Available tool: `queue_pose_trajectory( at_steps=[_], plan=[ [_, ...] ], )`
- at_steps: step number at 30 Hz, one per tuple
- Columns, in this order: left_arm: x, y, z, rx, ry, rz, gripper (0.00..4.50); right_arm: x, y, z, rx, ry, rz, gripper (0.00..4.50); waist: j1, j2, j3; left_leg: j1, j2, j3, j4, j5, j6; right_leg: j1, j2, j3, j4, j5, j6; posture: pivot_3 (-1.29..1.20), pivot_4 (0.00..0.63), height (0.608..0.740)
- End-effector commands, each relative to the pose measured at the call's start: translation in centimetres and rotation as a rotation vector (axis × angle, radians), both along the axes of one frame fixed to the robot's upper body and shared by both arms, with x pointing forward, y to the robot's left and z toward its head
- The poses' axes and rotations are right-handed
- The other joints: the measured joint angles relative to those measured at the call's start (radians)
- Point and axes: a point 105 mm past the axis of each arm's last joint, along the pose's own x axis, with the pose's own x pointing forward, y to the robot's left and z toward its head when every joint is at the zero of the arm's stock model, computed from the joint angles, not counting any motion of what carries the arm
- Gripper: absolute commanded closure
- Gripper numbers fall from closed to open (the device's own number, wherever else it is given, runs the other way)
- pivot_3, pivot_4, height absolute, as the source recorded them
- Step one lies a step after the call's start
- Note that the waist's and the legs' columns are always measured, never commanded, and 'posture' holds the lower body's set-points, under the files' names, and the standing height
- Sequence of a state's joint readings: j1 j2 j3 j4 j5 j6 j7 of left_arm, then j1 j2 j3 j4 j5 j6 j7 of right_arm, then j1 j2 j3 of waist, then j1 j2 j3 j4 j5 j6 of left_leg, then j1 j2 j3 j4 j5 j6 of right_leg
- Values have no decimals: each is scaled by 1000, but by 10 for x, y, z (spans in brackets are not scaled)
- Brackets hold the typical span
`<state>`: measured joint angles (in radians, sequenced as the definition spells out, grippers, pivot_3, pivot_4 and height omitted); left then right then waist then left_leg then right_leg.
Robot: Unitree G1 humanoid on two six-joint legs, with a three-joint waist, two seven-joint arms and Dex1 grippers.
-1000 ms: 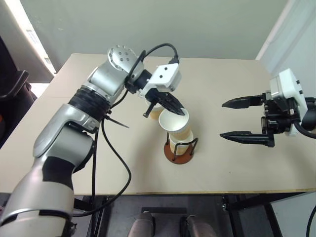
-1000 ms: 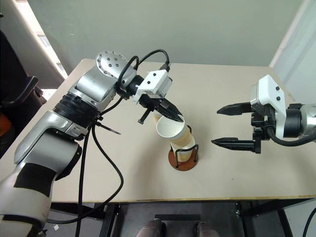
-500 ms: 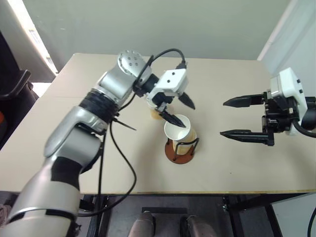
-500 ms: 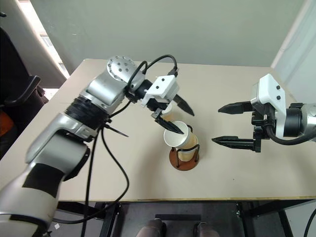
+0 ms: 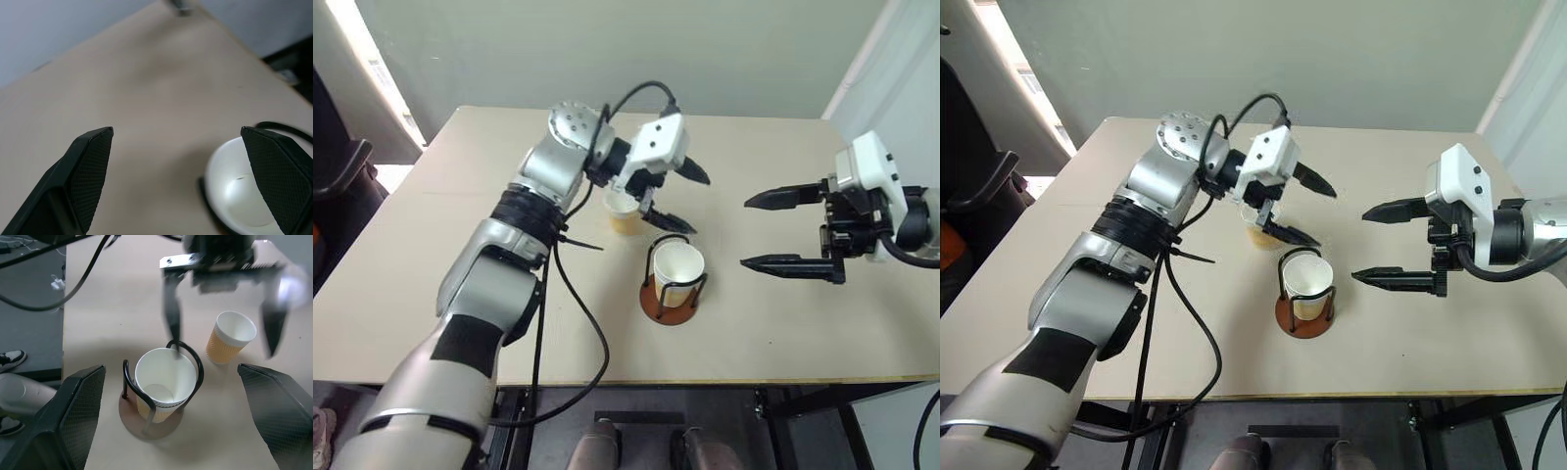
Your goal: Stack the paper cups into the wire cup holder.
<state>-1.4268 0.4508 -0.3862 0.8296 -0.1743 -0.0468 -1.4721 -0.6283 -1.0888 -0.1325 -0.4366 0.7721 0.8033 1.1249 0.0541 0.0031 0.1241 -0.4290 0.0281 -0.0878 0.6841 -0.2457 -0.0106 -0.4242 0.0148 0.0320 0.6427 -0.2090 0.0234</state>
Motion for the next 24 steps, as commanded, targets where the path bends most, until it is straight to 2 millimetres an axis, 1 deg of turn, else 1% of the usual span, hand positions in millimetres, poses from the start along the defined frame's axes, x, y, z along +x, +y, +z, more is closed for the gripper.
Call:
queue_pose_trajectory(
  at_steps=[1,2,3,4,6,8,9,11,13,14,15,20,23,24],
  plan=[
    [28,50,19,27,-120,239,14,-6,5,10,8,-41,47,0,-7,0,0,0,0,0,-1,-1,2,0,0,1,0,0,0,0,150,740],
    [41,67,12,64,-154,352,14,4,10,14,37,-71,15,0,-12,0,0,1,0,1,-2,-2,3,-1,0,1,0,0,0,0,150,740],
    [51,80,4,91,-173,434,14,17,17,18,67,-113,-36,0,-19,2,0,2,0,1,-2,-4,7,0,0,1,0,0,-1,0,150,740],
    [58,88,-6,119,-176,488,14,32,24,20,94,-123,-97,0,-26,3,-1,5,0,1,-2,-5,7,0,0,2,0,0,-1,0,150,740],
    [61,91,-20,144,-153,509,14,47,33,20,109,-121,-169,0,-28,3,-1,8,1,2,-2,-5,8,2,-1,2,1,0,-2,0,150,740],
    [56,87,-40,173,-56,461,14,63,36,18,127,-117,-245,0,-16,3,0,6,1,1,-2,-3,10,2,-1,0,1,1,-2,0,150,740],
    [54,86,-46,183,-29,446,14,68,36,18,136,-117,-269,0,-12,3,0,5,1,0,-1,-3,10,1,-1,0,1,2,-3,0,150,740],
    [55,82,-51,176,-19,449,14,71,38,19,145,-117,-289,0,-6,3,0,1,0,0,0,-3,10,-4,-2,0,1,2,-3,0,150,740],
    [57,74,-55,150,0,452,14,68,40,19,150,-116,-281,0,-2,3,0,-7,-1,1,0,-3,9,-11,-3,-1,1,2,-3,0,150,740],
    [57,75,-60,171,3,455,14,67,40,19,149,-115,-281,0,-2,3,0,-10,-1,2,0,2,1,-14,-3,-1,2,2,-3,0,150,740],
    [57,76,-63,190,3,460,14,66,40,18,148,-113,-286,0,-1,3,0,-11,-1,2,0,3,-2,-15,-4,0,1,2,-3,0,150,740],
    [55,76,-71,214,43,449,14,64,34,15,138,-107,-315,0,-9,3,0,-14,0,9,-2,2,-1,-21,-3,4,0,1,-2,0,150,740],
    [56,79,-78,250,38,468,620,64,32,16,146,-109,-334,0,-12,3,0,-14,0,12,-2,1,-1,-23,-3,7,0,1,-1,0,150,740],
    [57,80,-79,261,27,473,965,64,31,17,148,-110,-338,0,-13,3,0,-14,0,13,-1,1,-1,-23,-3,8,1,1,-1,0,150,740]
  ],
)
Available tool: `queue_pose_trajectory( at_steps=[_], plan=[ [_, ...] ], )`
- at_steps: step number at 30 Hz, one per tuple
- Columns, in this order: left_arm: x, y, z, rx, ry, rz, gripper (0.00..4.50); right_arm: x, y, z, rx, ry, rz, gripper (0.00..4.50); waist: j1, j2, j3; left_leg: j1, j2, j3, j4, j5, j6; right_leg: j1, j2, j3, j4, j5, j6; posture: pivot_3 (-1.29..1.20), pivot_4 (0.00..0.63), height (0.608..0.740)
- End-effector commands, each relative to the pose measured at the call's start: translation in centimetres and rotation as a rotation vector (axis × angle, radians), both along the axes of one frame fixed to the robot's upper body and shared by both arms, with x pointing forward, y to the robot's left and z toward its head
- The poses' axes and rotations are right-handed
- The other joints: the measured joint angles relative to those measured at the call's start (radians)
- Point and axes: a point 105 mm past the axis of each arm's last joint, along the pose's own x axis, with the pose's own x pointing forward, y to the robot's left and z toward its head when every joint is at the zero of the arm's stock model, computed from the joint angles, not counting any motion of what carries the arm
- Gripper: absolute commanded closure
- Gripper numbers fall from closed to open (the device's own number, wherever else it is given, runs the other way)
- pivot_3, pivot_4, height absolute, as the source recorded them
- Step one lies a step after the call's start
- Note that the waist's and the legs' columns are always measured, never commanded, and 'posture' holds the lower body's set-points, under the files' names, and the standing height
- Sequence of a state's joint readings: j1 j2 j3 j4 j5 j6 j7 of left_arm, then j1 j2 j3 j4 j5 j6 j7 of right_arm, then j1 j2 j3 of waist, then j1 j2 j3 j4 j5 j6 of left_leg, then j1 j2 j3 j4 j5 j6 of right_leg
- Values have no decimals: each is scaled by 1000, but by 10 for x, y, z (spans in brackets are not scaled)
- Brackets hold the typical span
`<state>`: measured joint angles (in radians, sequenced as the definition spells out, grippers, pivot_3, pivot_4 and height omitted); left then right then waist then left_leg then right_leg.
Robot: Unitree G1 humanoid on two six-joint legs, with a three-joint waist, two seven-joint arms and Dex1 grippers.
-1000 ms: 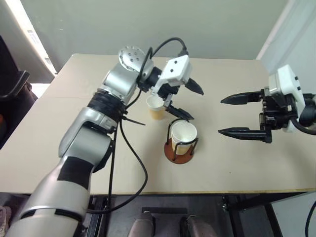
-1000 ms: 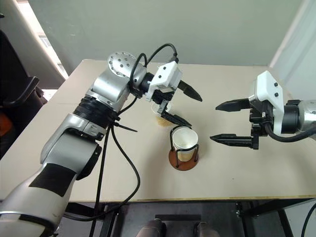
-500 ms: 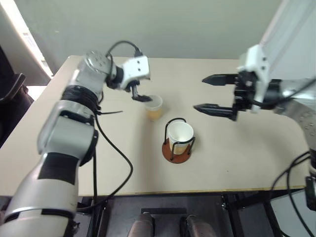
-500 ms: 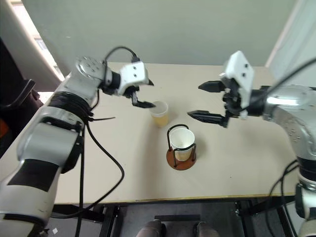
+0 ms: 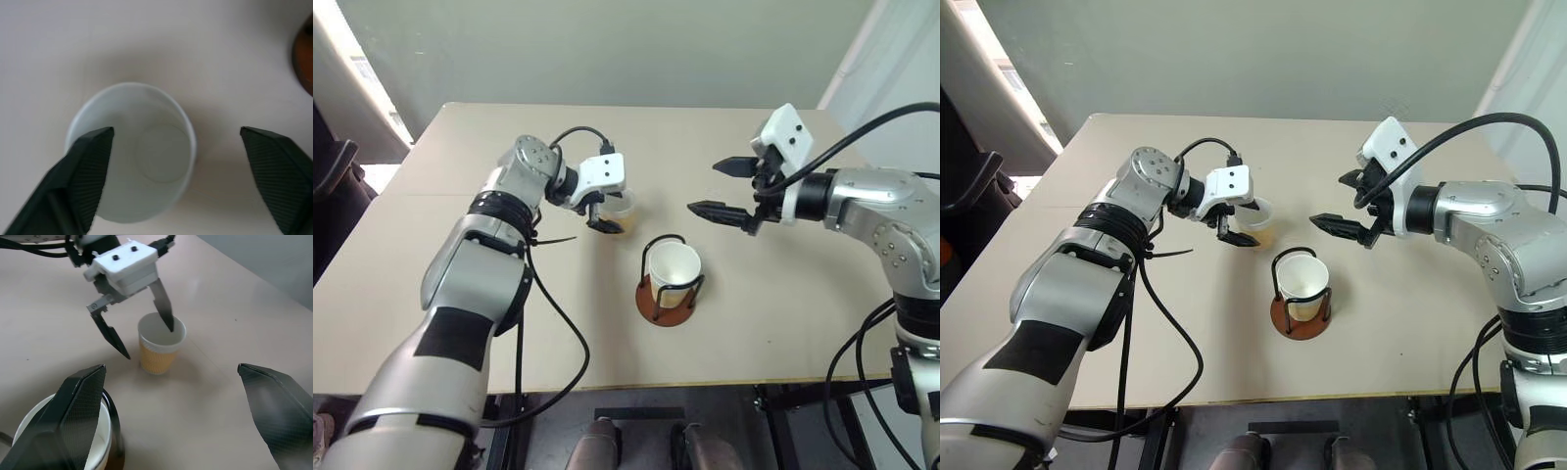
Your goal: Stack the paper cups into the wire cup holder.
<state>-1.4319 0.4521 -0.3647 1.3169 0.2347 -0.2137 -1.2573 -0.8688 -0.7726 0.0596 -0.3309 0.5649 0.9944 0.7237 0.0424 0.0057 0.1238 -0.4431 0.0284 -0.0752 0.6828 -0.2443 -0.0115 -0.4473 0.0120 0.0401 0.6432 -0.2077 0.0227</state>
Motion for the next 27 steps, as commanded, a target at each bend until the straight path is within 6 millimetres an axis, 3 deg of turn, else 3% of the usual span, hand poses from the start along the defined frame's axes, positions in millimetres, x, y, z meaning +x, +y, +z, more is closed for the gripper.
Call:
queue_pose_trajectory(
  at_steps=[1,10,16,19,21,23,25,27],
  plan=[
    [3,2,1,19,-27,13,1289,-5,-5,15,12,-66,-25,0,-1,0,0,0,0,1,0,0,0,0,1,1,1,0,0,0,150,740],
    [-2,2,7,-9,0,-12,4471,-5,-9,15,5,-67,-39,0,-6,0,0,2,-1,5,1,0,2,-1,2,11,2,4,4,0,150,740],
    [-6,6,11,-19,18,-41,4471,-3,-16,19,1,-85,-54,0,-10,0,0,4,-1,9,2,-2,5,-2,1,16,1,4,6,0,150,740],
    [-18,-7,59,-143,-25,-165,4471,-24,-25,25,-10,-64,40,0,-8,-1,0,3,-1,9,2,-2,5,-3,1,17,2,4,6,0,150,740],
    [-33,-18,97,-229,-72,-288,4471,-48,-30,20,-56,-12,149,0,-1,-1,0,-1,-2,9,2,-2,6,-5,2,17,1,4,7,0,150,740],
    [-49,-31,130,-310,-130,-400,4471,-58,-38,21,-83,-2,172,0,2,-2,-1,-7,-2,9,3,-2,6,-9,3,17,0,3,8,0,150,740],
    [-71,-42,149,-375,-150,-520,4471,-60,-45,32,-67,-22,163,0,-1,-1,-1,-9,-2,9,5,-4,8,-10,1,19,0,3,9,0,150,740],
    [-102,-49,150,-381,-114,-661,4471,-67,-48,41,-53,-33,189,0,-5,2,-2,-8,-4,12,7,-6,9,-9,1,20,1,1,11,0,150,740]
  ],
)
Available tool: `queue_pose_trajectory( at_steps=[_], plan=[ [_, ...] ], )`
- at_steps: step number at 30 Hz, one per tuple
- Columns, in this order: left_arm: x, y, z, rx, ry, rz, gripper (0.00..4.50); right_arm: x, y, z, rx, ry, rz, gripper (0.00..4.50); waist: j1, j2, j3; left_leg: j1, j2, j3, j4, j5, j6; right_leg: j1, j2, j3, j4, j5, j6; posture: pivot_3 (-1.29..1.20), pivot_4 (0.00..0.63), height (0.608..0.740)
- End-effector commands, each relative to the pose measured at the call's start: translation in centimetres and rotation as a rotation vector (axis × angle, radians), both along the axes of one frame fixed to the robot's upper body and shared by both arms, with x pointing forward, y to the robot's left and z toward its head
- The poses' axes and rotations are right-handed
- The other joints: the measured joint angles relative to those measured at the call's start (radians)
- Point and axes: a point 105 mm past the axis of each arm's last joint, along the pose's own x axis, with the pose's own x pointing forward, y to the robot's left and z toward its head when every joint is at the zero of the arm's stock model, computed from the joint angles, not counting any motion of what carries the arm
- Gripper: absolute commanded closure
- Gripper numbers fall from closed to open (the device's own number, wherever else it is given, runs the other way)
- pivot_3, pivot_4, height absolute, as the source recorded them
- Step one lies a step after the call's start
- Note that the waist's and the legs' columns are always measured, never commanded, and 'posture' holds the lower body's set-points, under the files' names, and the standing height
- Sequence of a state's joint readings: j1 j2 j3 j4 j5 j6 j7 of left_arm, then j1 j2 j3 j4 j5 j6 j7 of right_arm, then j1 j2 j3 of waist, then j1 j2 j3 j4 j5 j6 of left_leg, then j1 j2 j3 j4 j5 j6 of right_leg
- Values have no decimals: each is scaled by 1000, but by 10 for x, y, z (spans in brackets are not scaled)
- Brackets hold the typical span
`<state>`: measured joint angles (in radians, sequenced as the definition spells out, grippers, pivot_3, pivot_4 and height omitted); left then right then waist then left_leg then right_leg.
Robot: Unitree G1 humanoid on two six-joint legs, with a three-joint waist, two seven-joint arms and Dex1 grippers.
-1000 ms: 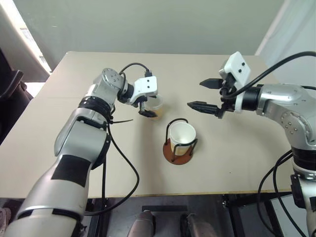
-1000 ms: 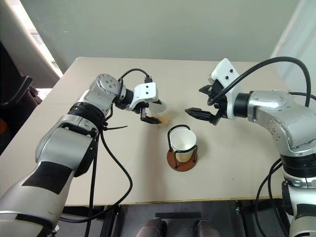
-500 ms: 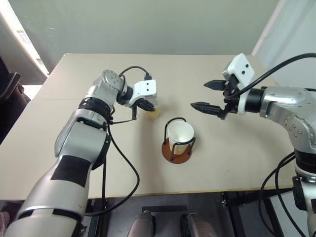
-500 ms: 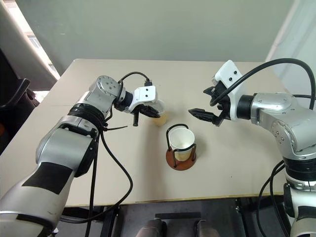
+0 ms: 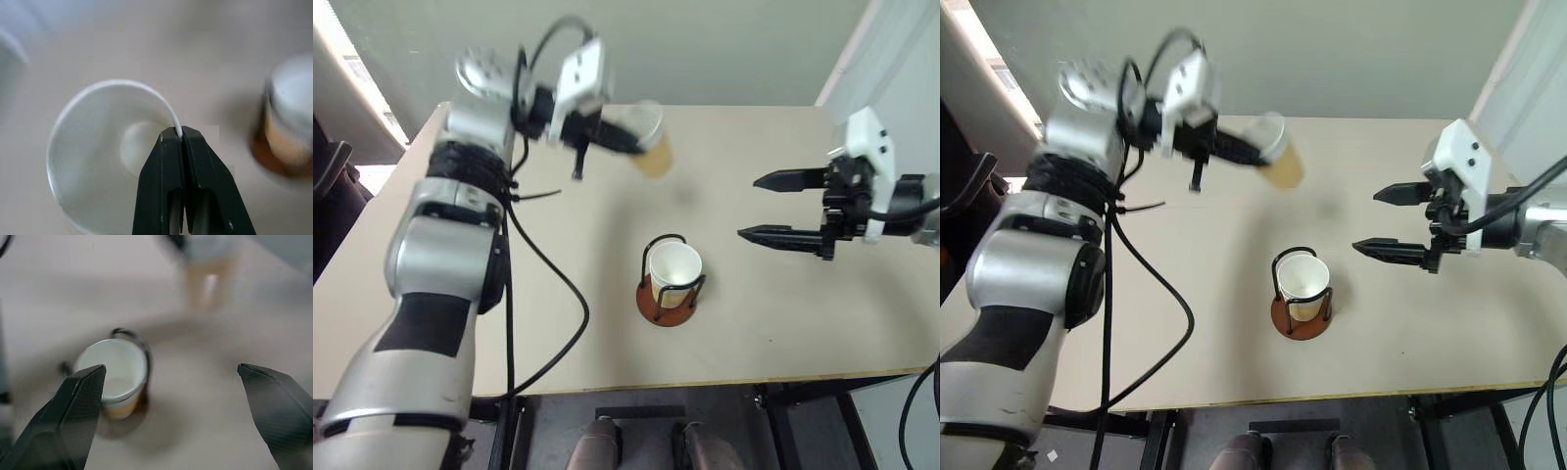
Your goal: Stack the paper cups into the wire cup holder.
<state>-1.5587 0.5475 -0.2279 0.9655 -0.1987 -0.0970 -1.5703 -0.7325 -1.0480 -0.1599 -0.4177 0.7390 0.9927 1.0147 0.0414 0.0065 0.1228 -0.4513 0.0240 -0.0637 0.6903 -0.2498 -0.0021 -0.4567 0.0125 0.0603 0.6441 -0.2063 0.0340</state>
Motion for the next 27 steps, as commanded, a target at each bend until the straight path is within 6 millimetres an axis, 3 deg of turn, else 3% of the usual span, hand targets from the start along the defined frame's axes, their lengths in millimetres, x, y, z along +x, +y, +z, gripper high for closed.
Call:
queue_pose_trajectory(
  at_steps=[1,4,7,12,19,27],
  plan=[
    [-57,-15,2,27,27,-295,4471,-18,-6,28,30,-77,62,0,-9,4,-2,2,0,3,0,-1,1,0,-1,3,1,0,1,0,150,740],
    [-75,-12,-31,187,60,-357,4471,-22,-7,29,23,-76,82,0,-18,4,-1,9,2,12,1,-3,2,5,0,7,1,-1,3,0,150,740],
    [-87,-8,-47,240,127,-398,4471,-22,-7,27,13,-70,83,0,-22,5,0,18,5,14,4,-5,5,12,2,8,2,0,2,0,150,740],
    [-81,-7,-69,298,162,-388,4471,-21,-6,21,9,-58,80,0,-20,6,0,27,6,14,9,-9,18,24,1,8,1,5,2,0,150,740],
    [-75,-6,-80,347,153,-367,4471,-20,-6,16,-8,-50,72,0,-23,6,0,34,5,15,8,-10,20,30,1,9,0,6,0,0,150,740],
    [-66,-10,-65,305,114,-336,4471,-19,-6,12,-20,-39,64,0,-22,6,0,32,5,15,8,-11,20,28,1,9,0,5,1,0,150,740]
  ],
)
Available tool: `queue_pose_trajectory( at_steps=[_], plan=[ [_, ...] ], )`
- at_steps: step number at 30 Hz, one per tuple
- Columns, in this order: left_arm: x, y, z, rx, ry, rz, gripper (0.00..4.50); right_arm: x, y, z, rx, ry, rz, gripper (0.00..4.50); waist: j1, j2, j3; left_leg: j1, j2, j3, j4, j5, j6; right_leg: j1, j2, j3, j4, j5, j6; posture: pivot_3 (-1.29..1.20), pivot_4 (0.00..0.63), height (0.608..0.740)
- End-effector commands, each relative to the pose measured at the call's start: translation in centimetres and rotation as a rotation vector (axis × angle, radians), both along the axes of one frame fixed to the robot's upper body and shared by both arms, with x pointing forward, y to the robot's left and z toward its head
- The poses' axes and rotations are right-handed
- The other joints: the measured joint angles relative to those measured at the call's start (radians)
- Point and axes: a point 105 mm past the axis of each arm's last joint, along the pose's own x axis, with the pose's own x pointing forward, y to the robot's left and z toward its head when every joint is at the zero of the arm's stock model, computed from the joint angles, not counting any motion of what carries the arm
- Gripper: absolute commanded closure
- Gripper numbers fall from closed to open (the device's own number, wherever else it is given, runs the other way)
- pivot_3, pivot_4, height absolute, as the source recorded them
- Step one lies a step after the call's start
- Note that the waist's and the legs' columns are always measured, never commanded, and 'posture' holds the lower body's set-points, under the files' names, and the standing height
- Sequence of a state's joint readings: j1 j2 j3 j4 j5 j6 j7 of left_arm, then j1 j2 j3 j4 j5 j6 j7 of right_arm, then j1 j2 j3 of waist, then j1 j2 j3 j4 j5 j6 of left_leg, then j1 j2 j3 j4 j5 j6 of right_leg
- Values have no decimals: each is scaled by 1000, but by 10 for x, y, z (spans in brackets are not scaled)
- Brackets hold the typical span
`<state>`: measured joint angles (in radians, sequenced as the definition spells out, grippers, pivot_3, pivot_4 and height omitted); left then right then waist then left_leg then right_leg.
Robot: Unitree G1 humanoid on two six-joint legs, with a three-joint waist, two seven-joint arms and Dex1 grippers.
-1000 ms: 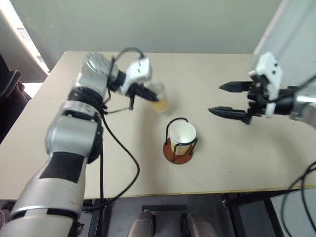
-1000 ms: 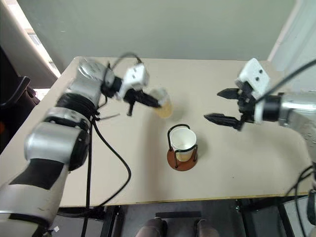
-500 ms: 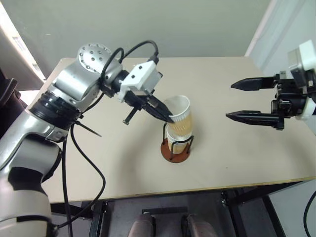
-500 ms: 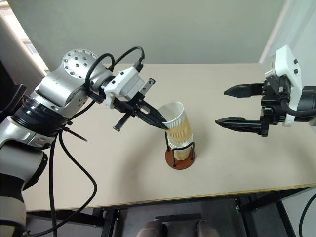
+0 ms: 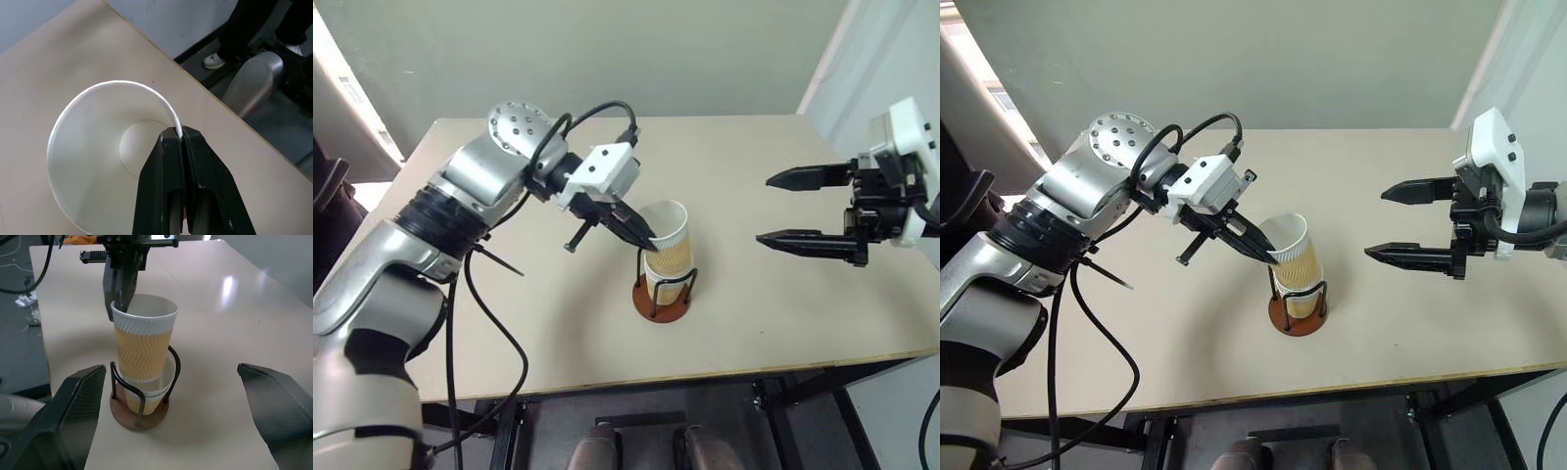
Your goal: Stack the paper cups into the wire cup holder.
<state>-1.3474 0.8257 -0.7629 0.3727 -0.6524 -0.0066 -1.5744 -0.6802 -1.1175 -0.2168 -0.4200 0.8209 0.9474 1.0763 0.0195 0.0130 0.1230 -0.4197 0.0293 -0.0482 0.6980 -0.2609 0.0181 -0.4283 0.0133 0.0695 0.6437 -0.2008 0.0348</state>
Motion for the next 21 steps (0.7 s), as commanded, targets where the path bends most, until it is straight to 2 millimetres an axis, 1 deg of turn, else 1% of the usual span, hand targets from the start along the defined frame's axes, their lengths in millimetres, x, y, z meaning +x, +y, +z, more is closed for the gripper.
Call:
queue_pose_trajectory(
  at_steps=[1,5,11,14,17,21],
  plan=[
    [-4,0,17,-12,-46,-38,4471,-3,0,7,-17,-47,-2,0,0,0,0,0,0,0,0,-1,0,0,0,0,0,-1,0,0,150,740],
    [-6,0,6,27,-39,-53,4471,-4,1,6,-17,-46,0,0,0,0,0,0,0,0,-1,-4,0,-1,0,1,0,-4,1,0,150,740],
    [-11,3,-4,67,-40,-76,4471,-5,1,5,-21,-37,1,0,0,0,0,-1,0,1,-1,-7,-1,-1,0,3,-1,-6,2,0,150,740],
    [-7,2,-9,94,-54,-65,4471,-5,2,5,-20,-38,3,0,1,1,0,-1,0,1,-1,-8,0,-1,0,3,-1,-6,2,0,150,740],
    [-2,0,-13,110,-58,-45,3924,-5,3,4,-17,-37,8,0,1,1,0,-1,0,1,0,-9,1,-1,0,4,-1,-6,2,0,150,740],
    [5,-3,-11,86,-87,-20,2585,-4,4,3,-17,-30,23,0,1,1,0,0,0,2,0,-9,1,-1,0,4,-1,-6,2,0,150,740]
  ],
)
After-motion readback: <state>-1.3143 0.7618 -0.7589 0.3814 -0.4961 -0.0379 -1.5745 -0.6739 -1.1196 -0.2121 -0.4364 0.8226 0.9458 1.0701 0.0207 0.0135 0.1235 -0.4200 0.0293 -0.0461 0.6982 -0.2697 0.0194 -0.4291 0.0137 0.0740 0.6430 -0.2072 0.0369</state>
